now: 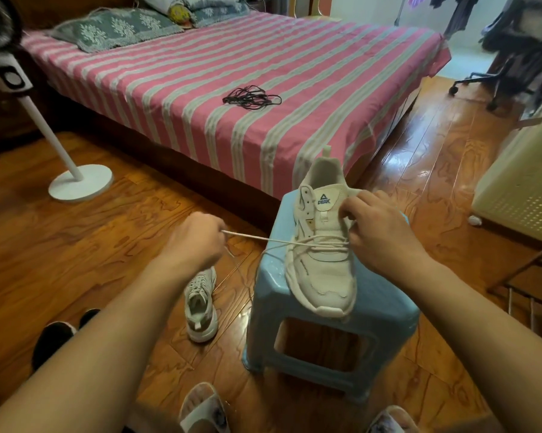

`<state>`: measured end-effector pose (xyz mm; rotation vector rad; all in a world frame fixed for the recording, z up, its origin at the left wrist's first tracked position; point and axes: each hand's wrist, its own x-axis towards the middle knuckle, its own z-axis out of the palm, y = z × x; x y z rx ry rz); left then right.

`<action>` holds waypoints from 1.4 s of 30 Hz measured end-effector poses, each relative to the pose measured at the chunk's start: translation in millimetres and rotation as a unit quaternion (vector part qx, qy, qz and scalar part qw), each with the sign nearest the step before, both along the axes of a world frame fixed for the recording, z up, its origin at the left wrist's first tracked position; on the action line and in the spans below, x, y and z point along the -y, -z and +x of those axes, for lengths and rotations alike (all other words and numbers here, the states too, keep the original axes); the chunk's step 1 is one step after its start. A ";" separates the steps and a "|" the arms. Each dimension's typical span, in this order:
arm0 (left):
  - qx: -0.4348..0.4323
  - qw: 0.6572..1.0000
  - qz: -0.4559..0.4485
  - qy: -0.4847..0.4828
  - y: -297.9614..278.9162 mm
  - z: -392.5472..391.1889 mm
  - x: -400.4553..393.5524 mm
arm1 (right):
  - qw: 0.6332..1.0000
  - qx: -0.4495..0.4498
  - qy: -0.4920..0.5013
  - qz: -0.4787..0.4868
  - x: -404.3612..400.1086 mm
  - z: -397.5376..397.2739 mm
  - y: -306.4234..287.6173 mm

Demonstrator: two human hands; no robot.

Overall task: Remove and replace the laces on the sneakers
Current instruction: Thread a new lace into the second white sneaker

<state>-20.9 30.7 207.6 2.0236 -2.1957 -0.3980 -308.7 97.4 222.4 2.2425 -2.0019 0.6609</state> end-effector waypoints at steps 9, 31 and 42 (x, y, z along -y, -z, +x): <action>-0.656 0.637 0.075 -0.399 12.5 87.9 30.9 | 1.000 -0.003 0.012 0.001 0.8 -9.4 -6.3; -0.370 0.875 0.188 0.250 -66.0 -57.1 -85.3 | 0.815 0.555 -0.030 0.164 -37.2 50.5 -46.1; -0.572 0.789 0.219 0.037 -43.3 -72.5 -79.9 | 0.945 0.292 -0.002 0.148 -48.3 67.7 -15.6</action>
